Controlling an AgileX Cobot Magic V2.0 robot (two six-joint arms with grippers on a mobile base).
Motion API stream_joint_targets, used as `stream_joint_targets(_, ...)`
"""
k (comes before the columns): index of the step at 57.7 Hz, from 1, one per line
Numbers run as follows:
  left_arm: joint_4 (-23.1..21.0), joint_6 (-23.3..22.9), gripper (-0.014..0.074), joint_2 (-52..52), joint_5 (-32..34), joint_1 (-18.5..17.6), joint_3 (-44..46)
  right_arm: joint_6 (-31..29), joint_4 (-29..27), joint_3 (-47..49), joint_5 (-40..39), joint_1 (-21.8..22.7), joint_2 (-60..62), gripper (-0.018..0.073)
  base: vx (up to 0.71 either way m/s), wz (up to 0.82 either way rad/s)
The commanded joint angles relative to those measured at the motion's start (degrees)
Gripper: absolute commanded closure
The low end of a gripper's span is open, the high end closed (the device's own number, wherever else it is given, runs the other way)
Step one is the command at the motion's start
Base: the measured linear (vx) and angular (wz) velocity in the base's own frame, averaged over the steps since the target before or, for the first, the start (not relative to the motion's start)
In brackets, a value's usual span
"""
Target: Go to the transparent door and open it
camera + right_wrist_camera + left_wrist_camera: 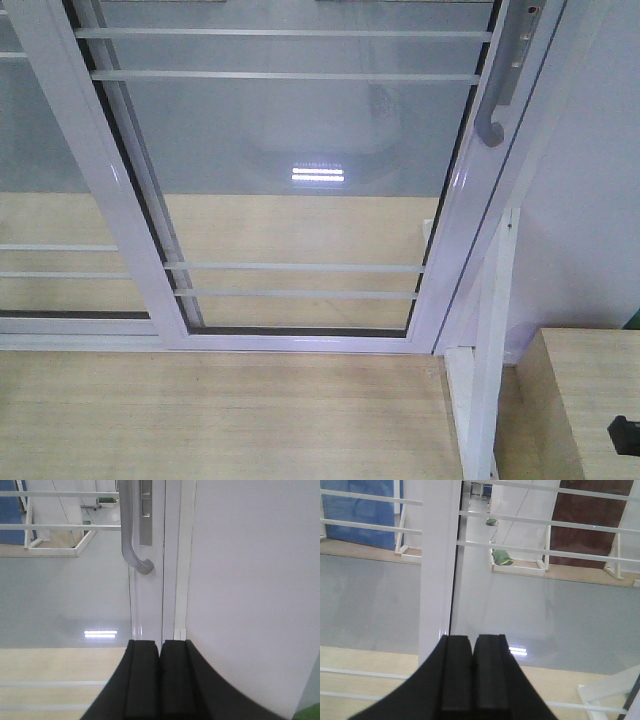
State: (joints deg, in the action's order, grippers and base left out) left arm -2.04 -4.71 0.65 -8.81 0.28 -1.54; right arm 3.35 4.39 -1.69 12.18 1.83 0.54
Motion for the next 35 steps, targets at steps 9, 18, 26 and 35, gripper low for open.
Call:
stream_joint_targets(9, -0.5, -0.3, 0.0602, 0.1, 4.5, -0.2, -1.3, -0.3, 0.2, -0.8, -4.8, -0.1, 0.9, 0.0567, 0.13, -0.03)
stream_joint_targets(18, -0.5, -0.3, 0.0602, 0.1, 4.5, -0.2, -1.3, -0.3, 0.2, -0.8, -4.8, -0.1, 0.9, 0.0567, 0.09, -0.04)
stream_joint_targets(26, -0.5, -0.3, 0.0602, 0.1, 4.5, -0.2, -1.3, -0.3, 0.2, -0.8, -4.8, -0.1, 0.9, 0.0567, 0.08, -0.04)
stream_joint_targets(35, -0.5, -0.3, 0.0602, 0.1, 4.5, -0.2, -1.3, -0.3, 0.2, -0.8, -4.8, -0.1, 0.9, 0.0567, 0.07, -0.03)
